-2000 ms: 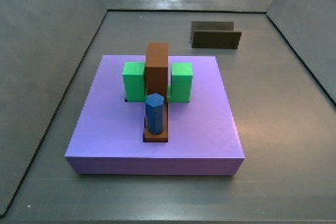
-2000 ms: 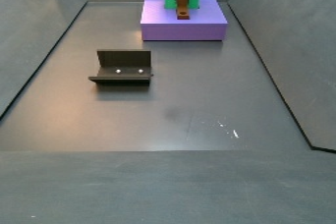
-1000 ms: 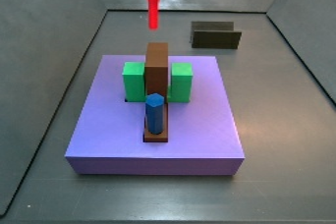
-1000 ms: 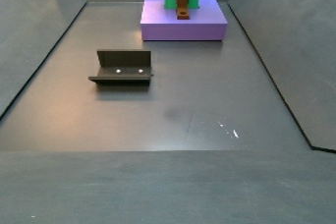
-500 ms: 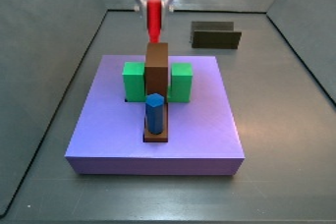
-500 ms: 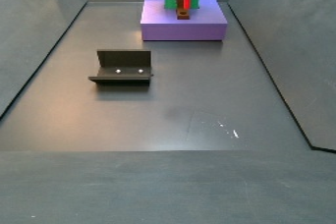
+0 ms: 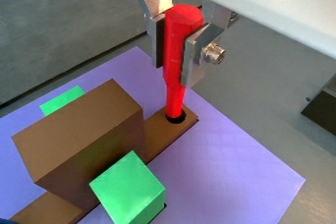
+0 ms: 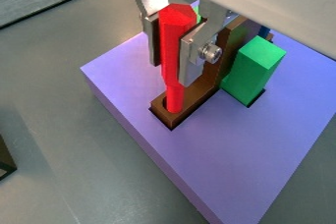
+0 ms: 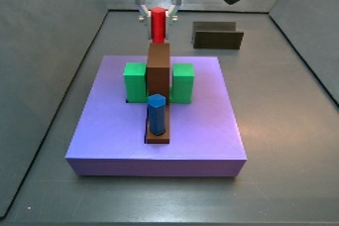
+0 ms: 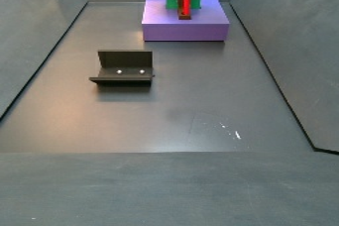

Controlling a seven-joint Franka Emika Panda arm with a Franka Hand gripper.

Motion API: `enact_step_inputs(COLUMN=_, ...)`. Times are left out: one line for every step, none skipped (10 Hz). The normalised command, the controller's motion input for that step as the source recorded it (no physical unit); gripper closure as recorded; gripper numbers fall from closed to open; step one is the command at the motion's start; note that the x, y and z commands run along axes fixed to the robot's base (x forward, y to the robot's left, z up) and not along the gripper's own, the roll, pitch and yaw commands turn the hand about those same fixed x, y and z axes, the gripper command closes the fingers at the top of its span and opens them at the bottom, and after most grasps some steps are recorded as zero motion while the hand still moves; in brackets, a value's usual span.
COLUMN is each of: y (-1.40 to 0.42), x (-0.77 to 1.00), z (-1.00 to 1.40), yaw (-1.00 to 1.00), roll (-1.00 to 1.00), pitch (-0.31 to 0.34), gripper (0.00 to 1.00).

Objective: Pick up the red object. Move up. Move to above the board. Insert the red object.
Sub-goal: Insert the red object.

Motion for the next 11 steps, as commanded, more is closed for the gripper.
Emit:
enact_step_inputs(y=-0.08, x=0.15, z=-0.36, yaw=0.05, roll=0.16, pitch=0.0, gripper=1.0)
enact_step_inputs(y=-0.07, x=0.15, z=-0.34, yaw=0.04, roll=0.17, pitch=0.0, gripper=1.0)
enact_step_inputs(y=-0.12, x=0.25, z=-0.25, yaw=0.03, roll=0.12, pitch=0.0, gripper=1.0)
enact_step_inputs(y=-0.06, x=0.27, z=-0.29, yaw=0.0, roll=0.1, pitch=0.0, gripper=1.0)
enact_step_inputs(y=0.0, x=0.01, z=-0.44, yaw=0.0, roll=0.14, pitch=0.0, gripper=1.0)
enact_step_inputs(y=0.0, x=-0.02, z=-0.57, yaw=0.02, roll=0.2, pitch=0.0, gripper=1.0)
enact_step_inputs(y=0.0, x=-0.01, z=-0.59, yaw=0.0, roll=0.23, pitch=0.0, gripper=1.0)
enact_step_inputs(y=0.0, x=0.0, z=-0.65, yaw=0.0, roll=0.25, pitch=0.0, gripper=1.0)
enact_step_inputs(y=-0.03, x=0.0, z=-0.68, yaw=0.0, roll=0.23, pitch=0.0, gripper=1.0)
enact_step_inputs(y=0.0, x=0.26, z=-0.53, yaw=-0.04, roll=0.23, pitch=0.09, gripper=1.0)
enact_step_inputs(y=0.22, x=0.0, z=-0.38, yaw=-0.19, roll=0.2, pitch=0.126, gripper=1.0)
